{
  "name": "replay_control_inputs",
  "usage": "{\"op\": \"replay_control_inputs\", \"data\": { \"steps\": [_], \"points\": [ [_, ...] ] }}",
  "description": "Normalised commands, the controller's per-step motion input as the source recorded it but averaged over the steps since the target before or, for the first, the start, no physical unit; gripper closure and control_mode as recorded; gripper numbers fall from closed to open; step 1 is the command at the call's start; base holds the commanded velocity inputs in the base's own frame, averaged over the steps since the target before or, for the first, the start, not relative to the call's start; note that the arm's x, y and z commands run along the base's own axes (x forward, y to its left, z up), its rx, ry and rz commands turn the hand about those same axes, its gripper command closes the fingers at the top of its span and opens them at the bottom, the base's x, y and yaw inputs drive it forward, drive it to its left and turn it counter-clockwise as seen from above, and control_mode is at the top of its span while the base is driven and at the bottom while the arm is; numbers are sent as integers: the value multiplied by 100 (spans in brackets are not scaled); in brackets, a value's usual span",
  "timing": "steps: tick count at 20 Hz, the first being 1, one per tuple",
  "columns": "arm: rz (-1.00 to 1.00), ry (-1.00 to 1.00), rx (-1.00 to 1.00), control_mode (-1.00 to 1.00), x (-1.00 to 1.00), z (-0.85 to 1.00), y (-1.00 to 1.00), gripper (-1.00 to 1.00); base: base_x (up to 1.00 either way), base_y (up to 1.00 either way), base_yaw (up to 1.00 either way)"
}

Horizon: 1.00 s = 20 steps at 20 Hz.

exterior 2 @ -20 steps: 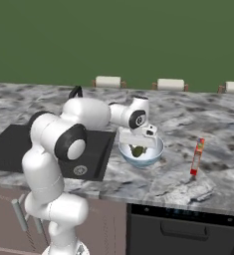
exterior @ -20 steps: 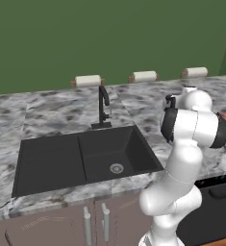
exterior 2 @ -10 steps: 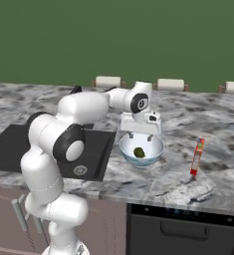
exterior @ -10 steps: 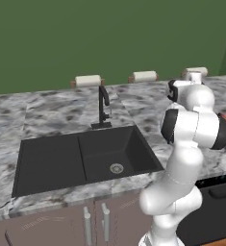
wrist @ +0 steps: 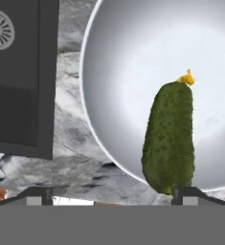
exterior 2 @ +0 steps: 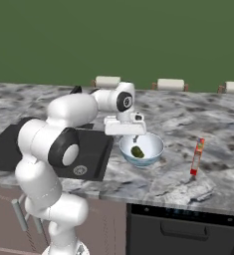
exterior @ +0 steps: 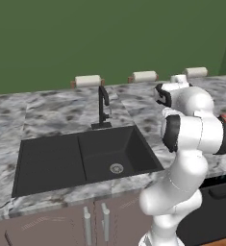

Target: Pick the cucumber from the sink and place it in the bowl. Then pick the bowl and place it in the microwave. Then close the microwave door and press the start button.

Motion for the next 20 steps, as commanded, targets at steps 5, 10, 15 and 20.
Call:
{"op": "replay_control_inputs", "data": {
  "steps": [5, 10, 15, 20],
  "points": [
    [22, 0, -2, -100, -20, 0, 17, -100, 0, 0, 0],
    [20, 6, -2, -100, 22, -29, 0, -100, 0, 0, 0],
    [17, 0, -4, -100, 9, -36, 0, -100, 0, 0, 0],
    [1, -3, -4, -100, 34, -29, -5, -100, 0, 0, 0]
  ]
}}
